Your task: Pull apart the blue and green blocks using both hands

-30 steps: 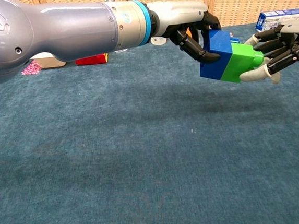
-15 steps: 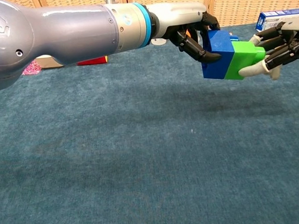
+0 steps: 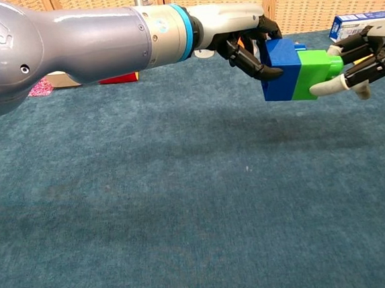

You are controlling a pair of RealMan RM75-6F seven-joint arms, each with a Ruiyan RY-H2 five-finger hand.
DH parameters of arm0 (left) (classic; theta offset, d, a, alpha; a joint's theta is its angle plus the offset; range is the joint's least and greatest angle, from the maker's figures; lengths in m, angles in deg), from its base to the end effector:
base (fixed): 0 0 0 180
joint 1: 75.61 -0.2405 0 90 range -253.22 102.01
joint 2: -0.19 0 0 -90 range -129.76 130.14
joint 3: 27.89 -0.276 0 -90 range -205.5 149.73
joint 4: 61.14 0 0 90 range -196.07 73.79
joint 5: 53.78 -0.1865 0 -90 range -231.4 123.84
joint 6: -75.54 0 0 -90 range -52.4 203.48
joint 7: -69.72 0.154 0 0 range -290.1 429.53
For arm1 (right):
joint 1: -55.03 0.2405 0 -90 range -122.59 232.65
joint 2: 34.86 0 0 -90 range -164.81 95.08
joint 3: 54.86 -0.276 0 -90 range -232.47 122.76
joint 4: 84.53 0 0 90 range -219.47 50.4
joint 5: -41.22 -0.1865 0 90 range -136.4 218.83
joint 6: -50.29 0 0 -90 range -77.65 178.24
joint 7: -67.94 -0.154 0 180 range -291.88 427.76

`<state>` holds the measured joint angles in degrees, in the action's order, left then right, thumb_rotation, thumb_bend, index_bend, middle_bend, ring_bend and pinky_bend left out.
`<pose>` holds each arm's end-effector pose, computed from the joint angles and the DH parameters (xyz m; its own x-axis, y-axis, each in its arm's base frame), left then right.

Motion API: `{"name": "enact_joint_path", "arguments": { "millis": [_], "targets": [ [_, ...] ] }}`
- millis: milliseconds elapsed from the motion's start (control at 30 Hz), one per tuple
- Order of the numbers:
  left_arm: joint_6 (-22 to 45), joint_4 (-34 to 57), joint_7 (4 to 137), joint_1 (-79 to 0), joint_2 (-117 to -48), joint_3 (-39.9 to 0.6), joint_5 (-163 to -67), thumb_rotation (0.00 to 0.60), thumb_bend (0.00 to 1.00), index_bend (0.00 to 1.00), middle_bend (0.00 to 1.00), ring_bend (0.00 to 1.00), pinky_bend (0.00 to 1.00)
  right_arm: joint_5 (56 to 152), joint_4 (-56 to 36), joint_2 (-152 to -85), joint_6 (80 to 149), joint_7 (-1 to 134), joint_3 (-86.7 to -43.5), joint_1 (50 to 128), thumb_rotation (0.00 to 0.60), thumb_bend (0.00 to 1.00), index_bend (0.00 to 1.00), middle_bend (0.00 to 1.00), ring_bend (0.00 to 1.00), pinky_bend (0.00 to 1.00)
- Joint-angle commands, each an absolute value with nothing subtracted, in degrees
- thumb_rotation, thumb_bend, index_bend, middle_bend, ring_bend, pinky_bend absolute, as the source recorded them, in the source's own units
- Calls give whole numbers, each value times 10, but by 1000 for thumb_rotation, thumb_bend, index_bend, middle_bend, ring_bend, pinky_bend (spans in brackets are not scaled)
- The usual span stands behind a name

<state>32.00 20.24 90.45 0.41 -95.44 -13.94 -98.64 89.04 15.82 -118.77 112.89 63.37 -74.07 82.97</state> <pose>0.0479 0.3911 -0.0541 0.4783 0.3378 0.8106 0.7367 -0.6567 -0.1610 -0.2155 -0.3230 0.0544 -0.3741 -0.2049 0.9044 -0.9226 0.1815 -0.3405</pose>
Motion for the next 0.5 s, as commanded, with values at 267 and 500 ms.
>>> {"name": "enact_joint_path", "arguments": {
  "millis": [267, 500],
  "targets": [
    [324, 203, 901, 0, -950, -137, -994, 363, 454, 447, 362, 305, 372, 892, 160, -1183, 1129, 634, -739, 825, 600, 220, 607, 643, 815, 741],
    [330, 204, 895, -3, -942, -136, -999, 365, 453, 448, 362, 305, 372, 895, 161, -1178, 1131, 632, -736, 820, 600, 221, 610, 645, 820, 741]
  ]
}}
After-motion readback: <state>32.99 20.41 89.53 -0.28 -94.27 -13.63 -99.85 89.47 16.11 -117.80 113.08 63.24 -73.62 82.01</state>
